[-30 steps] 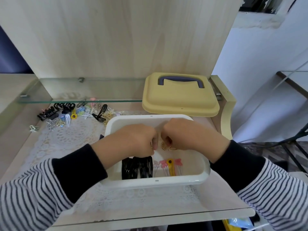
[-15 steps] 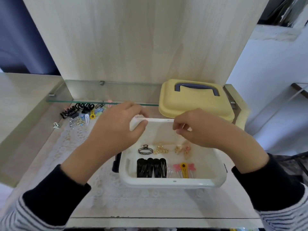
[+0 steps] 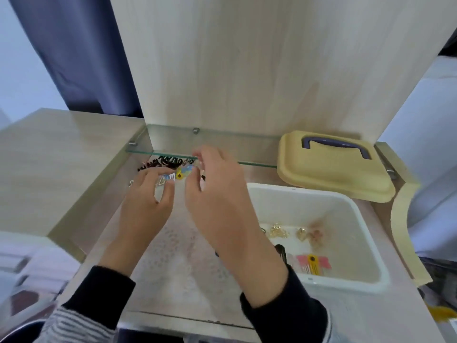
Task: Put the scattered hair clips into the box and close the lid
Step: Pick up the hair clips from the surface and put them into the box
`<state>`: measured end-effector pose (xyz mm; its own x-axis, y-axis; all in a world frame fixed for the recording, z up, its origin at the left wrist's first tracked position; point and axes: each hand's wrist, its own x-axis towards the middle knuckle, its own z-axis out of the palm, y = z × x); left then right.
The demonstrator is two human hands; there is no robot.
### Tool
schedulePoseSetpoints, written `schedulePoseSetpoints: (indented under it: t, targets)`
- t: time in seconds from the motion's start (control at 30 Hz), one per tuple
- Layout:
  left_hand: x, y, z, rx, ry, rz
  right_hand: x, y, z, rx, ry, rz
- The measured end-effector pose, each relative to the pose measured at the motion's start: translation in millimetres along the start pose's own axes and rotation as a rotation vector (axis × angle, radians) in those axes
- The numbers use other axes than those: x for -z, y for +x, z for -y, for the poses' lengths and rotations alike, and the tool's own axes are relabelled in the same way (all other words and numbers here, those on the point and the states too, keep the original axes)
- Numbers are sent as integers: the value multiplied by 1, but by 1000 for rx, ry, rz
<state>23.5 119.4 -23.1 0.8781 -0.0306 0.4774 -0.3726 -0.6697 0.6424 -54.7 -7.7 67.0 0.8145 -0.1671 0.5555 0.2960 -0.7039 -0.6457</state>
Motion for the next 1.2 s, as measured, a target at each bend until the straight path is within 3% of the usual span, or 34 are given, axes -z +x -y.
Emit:
schedulePoseSetpoints:
  t: [0.1, 0.17, 0.33, 0.5, 0.77, 1.2]
  targets:
    - [2, 0, 29, 119, -37, 117, -49, -9, 6, 24, -51, -59]
    - [1, -1, 47, 146, -55, 133, -78, -13, -4, -21, -108, -2]
    - [-15, 3, 78, 77, 159, 143, -129, -18, -45, -236, -468, 131]
    - [-20, 15, 80, 39, 300, 122, -153, -14, -76, -433, -653, 32]
    - [-26, 13, 81, 50, 471, 130, -149, -23, -94, -384, -712, 0]
    - [-28, 8, 86, -33, 396, -22, -141, -27, -92, -336, -675, -55]
